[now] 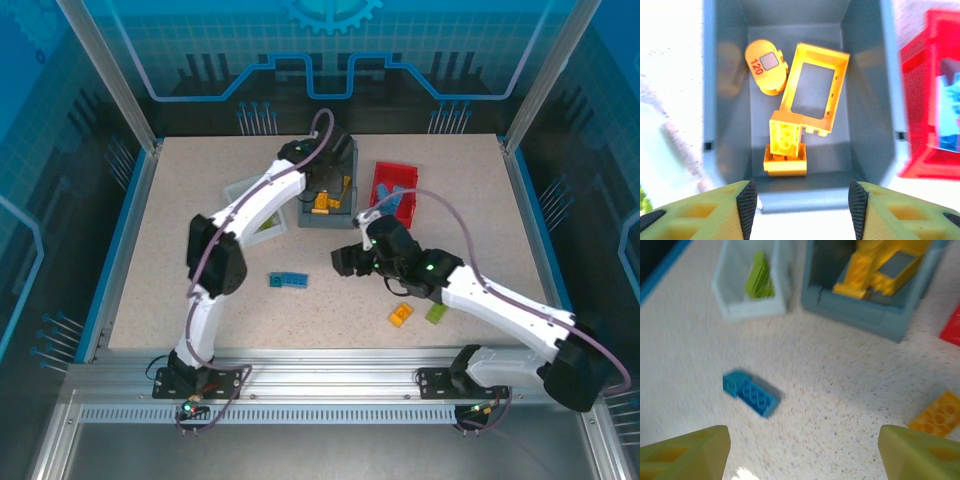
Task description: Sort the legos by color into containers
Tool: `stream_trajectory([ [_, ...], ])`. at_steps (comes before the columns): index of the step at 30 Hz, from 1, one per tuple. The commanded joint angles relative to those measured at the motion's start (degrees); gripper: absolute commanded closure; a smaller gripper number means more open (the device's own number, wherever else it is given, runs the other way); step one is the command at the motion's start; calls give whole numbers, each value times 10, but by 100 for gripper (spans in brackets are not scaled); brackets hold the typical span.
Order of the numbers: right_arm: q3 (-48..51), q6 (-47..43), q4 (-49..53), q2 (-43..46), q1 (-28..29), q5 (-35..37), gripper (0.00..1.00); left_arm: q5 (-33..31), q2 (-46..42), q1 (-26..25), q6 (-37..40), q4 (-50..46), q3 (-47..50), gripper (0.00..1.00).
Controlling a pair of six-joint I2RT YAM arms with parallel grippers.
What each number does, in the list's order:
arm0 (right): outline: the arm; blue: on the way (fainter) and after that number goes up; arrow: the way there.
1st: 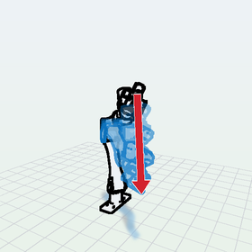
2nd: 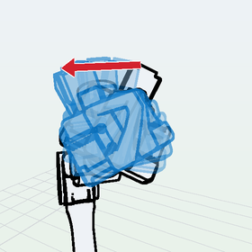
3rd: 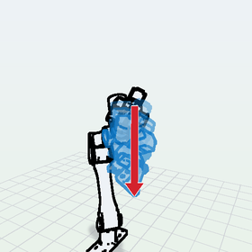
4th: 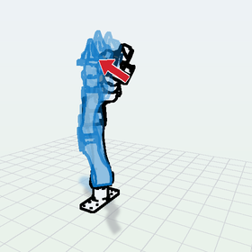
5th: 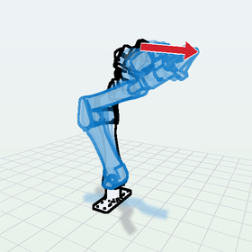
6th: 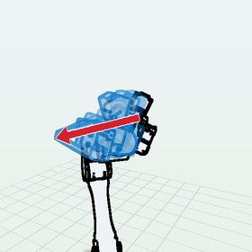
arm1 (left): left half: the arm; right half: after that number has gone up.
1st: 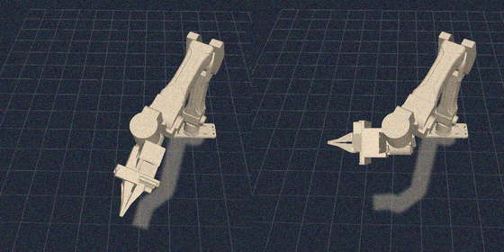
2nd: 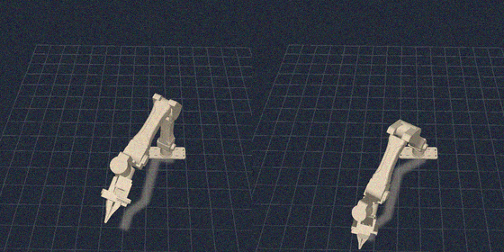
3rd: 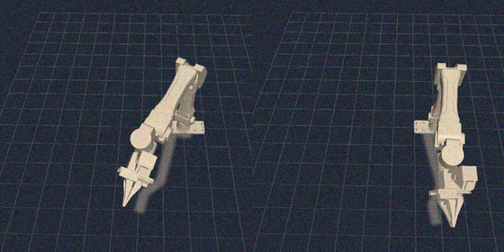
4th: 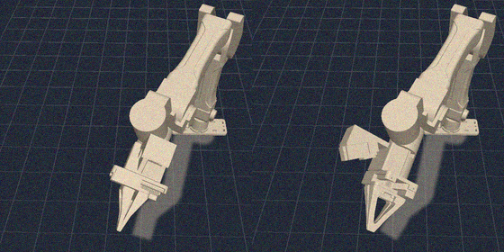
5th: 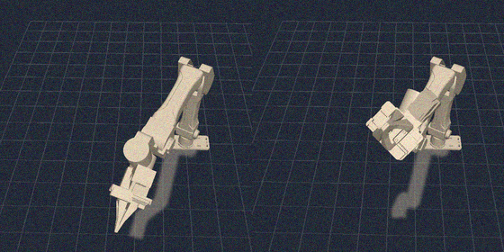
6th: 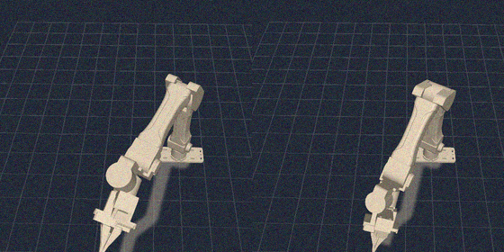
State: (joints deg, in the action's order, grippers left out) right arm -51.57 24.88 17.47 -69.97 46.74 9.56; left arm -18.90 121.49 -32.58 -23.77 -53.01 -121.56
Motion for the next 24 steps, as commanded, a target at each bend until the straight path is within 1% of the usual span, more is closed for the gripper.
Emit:
stream_trajectory([
  [1, -31, -158, 12, -76, 38, -69, 18, -9, -128, 6, -45, 2, 90, 45],
  [5, -107, -255, 63, -202, 80, -38, 15, 26, -281, 29, -86, 24, 256, 45],
  [9, -194, -308, 107, -315, 87, -20, 13, 64, -439, 60, -112, 19, 408, 45],
  [12, -243, -326, 120, -381, 87, -14, 13, 74, -529, 78, -120, -13, 481, 45],
  [16, -305, -338, 139, -458, 88, 0, 13, 82, -612, 90, -131, -54, 535, 45],
  [19, -341, -337, 150, -499, 87, 4, 18, 83, -653, 91, -140, -73, 554, 45],
  [21, -359, -334, 154, -516, 87, 4, 23, 83, -667, 92, -143, -83, 557, 46],
  [22, -362, -332, 156, -520, 88, 3, 27, 82, -668, 92, -142, -85, 558, 46],
  [24, -364, -326, 156, -523, 87, -2, 38, 84, -670, 91, -142, -86, 560, 46],
])
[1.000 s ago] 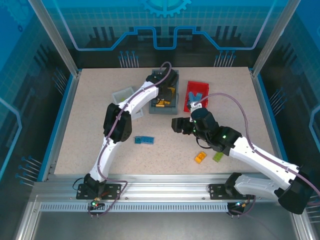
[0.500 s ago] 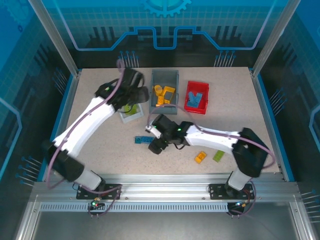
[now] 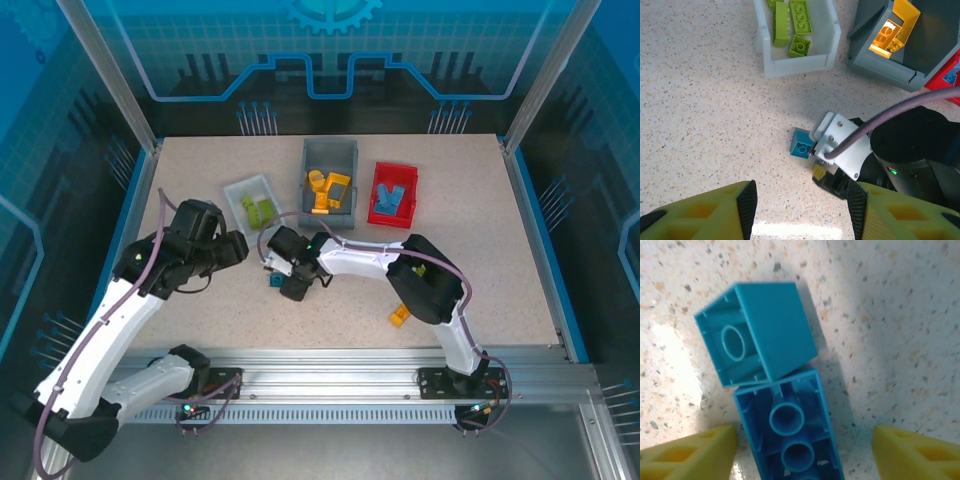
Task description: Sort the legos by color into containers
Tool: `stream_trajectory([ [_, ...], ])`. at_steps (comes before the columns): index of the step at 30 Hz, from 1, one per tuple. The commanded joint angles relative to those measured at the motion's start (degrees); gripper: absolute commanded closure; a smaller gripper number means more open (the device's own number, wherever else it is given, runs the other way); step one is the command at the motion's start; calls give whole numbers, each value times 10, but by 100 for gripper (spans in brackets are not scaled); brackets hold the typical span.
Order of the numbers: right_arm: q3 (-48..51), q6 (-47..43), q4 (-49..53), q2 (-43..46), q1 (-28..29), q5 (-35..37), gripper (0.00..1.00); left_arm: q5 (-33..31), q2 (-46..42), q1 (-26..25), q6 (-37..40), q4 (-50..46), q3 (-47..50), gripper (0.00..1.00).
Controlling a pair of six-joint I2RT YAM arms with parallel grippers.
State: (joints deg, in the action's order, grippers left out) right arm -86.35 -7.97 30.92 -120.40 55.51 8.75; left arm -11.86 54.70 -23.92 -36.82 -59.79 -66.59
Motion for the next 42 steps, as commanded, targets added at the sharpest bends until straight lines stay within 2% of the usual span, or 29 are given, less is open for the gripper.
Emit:
stream_trajectory([
  [1, -13, 4, 20, -17, 1, 6, 43, 15, -2, 5, -12, -17, 12, 46],
  [5, 22, 18, 1, 17, 3, 13, 62, 37, 4, 5, -7, 1, 13, 46],
  [10, 94, 55, -16, 122, -4, 34, 68, 114, 17, 5, 10, 62, 11, 46],
  [13, 140, 99, -8, 211, -29, 49, 69, 170, 40, -3, 11, 106, 3, 46],
  [17, 188, 175, 18, 311, -120, 59, 69, 180, 93, -62, 10, 159, -26, 46],
  [20, 192, 214, 27, 337, -207, 64, 67, 168, 146, -113, -1, 209, -47, 46],
  [23, 144, 258, 47, 302, -287, 76, 66, 158, 201, -156, -11, 266, -67, 46],
  [27, 35, 288, 76, 194, -359, 62, 66, 119, 270, -198, 0, 297, -122, 46],
  [33, -140, 277, 120, 27, -392, 73, 65, 108, 331, -213, 8, 310, -170, 47],
  [36, -205, 270, 139, -28, -396, 77, 63, 108, 337, -213, 7, 310, -170, 47],
  [40, -249, 270, 156, -60, -403, 90, 53, 104, 331, -214, 8, 307, -159, 47],
  [42, -244, 261, 146, -50, -402, 87, 43, 102, 324, -213, 6, 304, -150, 47],
])
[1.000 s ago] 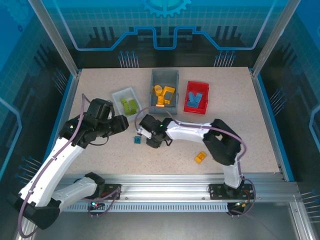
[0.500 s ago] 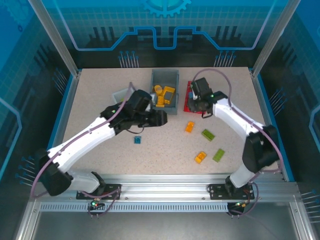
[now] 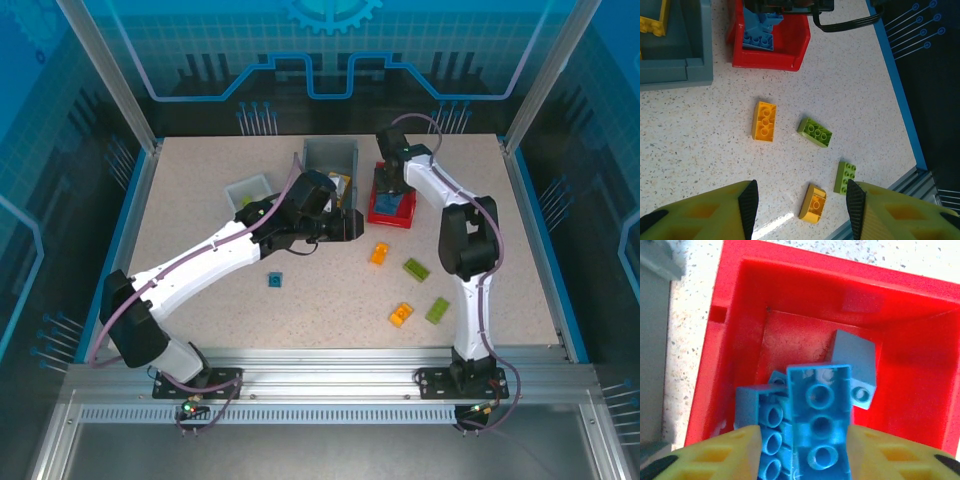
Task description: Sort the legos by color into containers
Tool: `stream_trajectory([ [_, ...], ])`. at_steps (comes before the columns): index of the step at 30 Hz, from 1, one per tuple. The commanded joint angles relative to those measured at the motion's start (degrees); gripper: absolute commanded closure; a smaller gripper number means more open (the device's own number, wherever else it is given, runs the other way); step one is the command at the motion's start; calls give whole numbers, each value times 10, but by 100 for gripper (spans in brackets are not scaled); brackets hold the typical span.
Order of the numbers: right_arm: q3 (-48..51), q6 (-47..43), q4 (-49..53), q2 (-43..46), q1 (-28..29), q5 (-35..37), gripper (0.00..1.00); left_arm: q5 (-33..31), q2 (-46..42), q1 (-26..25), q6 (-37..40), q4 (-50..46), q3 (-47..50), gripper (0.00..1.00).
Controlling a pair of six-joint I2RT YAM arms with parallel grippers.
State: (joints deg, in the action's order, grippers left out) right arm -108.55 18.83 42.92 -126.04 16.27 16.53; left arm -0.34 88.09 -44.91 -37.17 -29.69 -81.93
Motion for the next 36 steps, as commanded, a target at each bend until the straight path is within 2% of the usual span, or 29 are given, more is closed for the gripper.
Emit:
stream_trajectory([
  [1, -16, -10, 21, 15, -8, 8, 40, -15, -13, -4, 7, 3, 8, 47],
  [4, 6, -18, 11, 54, -2, 14, 36, -19, -30, -4, 2, -1, 28, 47],
  [11, 106, -20, -24, 203, 32, 34, 40, -46, -69, -4, -8, -47, 64, 46],
  [16, 230, 23, -29, 346, 68, 49, 41, -18, -50, -11, 10, -49, 69, 44],
  [19, 325, 76, -18, 449, 83, 22, 40, -29, 12, -35, 43, -52, 38, 40],
  [23, 444, 139, 4, 605, 99, -21, 37, -75, 130, -66, 82, -65, -40, 38],
  [27, 503, 180, 68, 725, 103, -60, 35, -103, 240, -73, 93, -74, -116, 33],
  [32, 526, 205, 132, 820, 105, -74, 31, -136, 342, -73, 110, -82, -197, 27],
  [36, 533, 215, 150, 846, 105, -86, 31, -156, 412, -71, 119, -107, -265, 25],
])
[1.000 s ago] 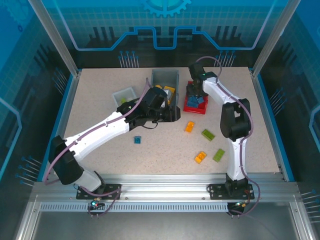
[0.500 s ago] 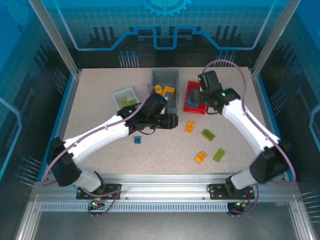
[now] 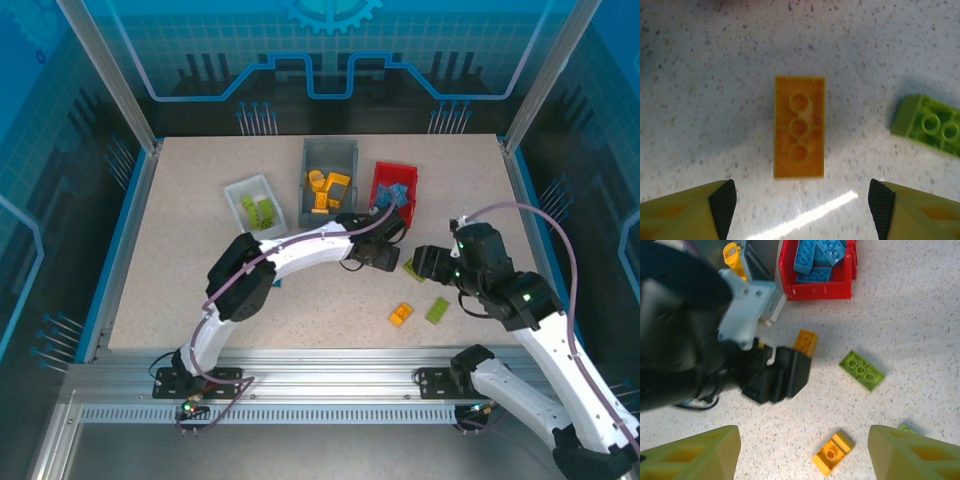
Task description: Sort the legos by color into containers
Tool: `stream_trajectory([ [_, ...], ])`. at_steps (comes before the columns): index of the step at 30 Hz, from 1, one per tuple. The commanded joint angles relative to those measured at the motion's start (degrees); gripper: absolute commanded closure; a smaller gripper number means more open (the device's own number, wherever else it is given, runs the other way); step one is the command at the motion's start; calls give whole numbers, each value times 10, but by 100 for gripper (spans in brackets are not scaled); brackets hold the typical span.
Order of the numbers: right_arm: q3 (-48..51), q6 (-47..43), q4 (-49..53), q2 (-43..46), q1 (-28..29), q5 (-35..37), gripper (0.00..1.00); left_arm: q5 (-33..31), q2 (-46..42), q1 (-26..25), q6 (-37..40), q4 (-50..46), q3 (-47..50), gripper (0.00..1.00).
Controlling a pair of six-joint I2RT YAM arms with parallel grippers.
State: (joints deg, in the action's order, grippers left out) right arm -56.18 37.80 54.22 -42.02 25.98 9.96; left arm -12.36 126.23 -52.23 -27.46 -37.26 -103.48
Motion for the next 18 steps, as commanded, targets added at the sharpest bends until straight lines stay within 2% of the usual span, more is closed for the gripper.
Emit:
stream_trajectory([
  [1, 10, 28, 38, 8, 9, -23, 31, -43, 45, 3, 26, -38, -63, 25],
  [6, 12, 37, 34, 15, 8, -34, 31, -40, 94, 17, 34, -41, -98, 28],
  [9, 12, 37, 32, 12, 9, -36, 31, -29, 110, 22, 39, -35, -107, 37],
  [16, 22, 37, 18, 10, 9, -40, 31, -26, 107, 22, 47, -25, -99, 69],
  [18, 24, 35, 13, 9, 10, -44, 32, -31, 83, 21, 43, -19, -79, 70],
])
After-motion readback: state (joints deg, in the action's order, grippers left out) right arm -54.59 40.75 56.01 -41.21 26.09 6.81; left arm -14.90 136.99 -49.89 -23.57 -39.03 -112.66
